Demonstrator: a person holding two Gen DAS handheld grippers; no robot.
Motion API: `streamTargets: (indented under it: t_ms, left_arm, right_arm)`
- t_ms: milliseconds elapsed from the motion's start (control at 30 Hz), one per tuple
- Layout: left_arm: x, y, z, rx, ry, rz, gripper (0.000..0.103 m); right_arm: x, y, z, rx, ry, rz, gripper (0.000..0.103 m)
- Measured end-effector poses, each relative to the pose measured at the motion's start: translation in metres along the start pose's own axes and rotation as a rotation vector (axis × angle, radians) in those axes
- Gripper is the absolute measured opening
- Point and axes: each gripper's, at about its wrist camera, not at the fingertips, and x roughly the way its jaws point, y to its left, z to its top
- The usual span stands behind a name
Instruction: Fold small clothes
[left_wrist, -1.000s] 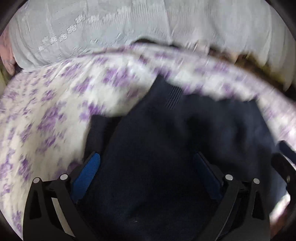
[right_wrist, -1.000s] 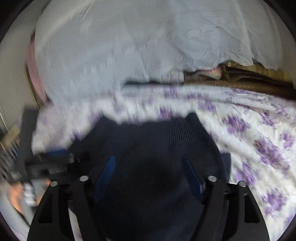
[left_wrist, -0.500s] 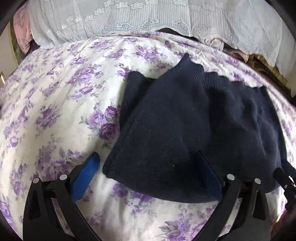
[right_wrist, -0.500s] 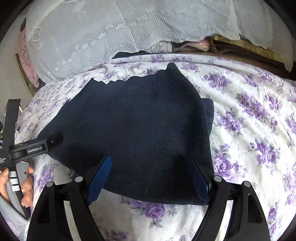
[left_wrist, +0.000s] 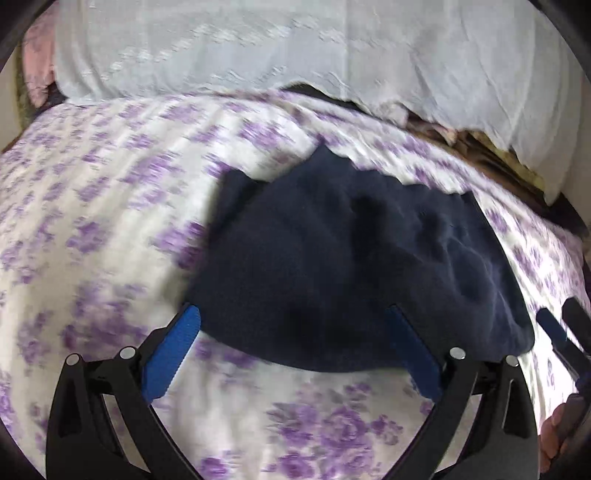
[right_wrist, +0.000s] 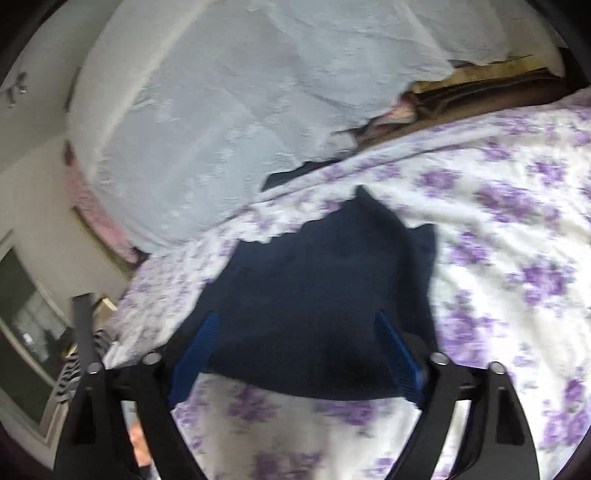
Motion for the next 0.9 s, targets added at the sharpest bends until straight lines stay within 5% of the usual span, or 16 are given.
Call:
streamTargets:
  t_ms: [100, 167, 300, 400, 500, 567, 900]
  left_arm:
    - [0.022, -0.019, -0.006, 0.112, 0.039, 0.135, 0.099]
    - [0.023, -0.018, -0.008, 0.112, 0.037, 0.144, 0.099]
    - [0.005, -0.008, -0.003, 0.036, 0.023, 0.047, 0.098]
    - [-0.014, -0.014, 0.002, 0.013, -0.032, -0.053, 0.098]
    - [-0.005, -0.036, 0.004, 0.076, -0.029, -0.01, 0.098]
    - [0.026, -0.048, -0.003, 0.118, 0.043, 0.068, 0.099]
    - [-0.008, -0.026, -0.002, 0.024, 0.001, -0.028, 0.098]
  right_arm:
    - [0.033, -0.002, -0.01, -0.048, 0.137, -0.111, 0.097]
    - [0.036, -0.003, -0.011, -0.041, 0.133, -0.095, 0.097]
    - [0.011, -0.001, -0.003, 0.01, 0.024, -0.04, 0.097]
    - [0.007, 0.002, 0.001, 0.046, -0.002, 0.077, 0.097]
    - [0.024, 0.002, -0.001, 0.102, 0.058, 0.16, 0.097]
    - [0.048, -0.004, -0.008, 0.122, 0.17, 0.134, 0.097]
    - [-0.003, -0.005, 0.0, 0.116, 0.022, 0.101, 0.097]
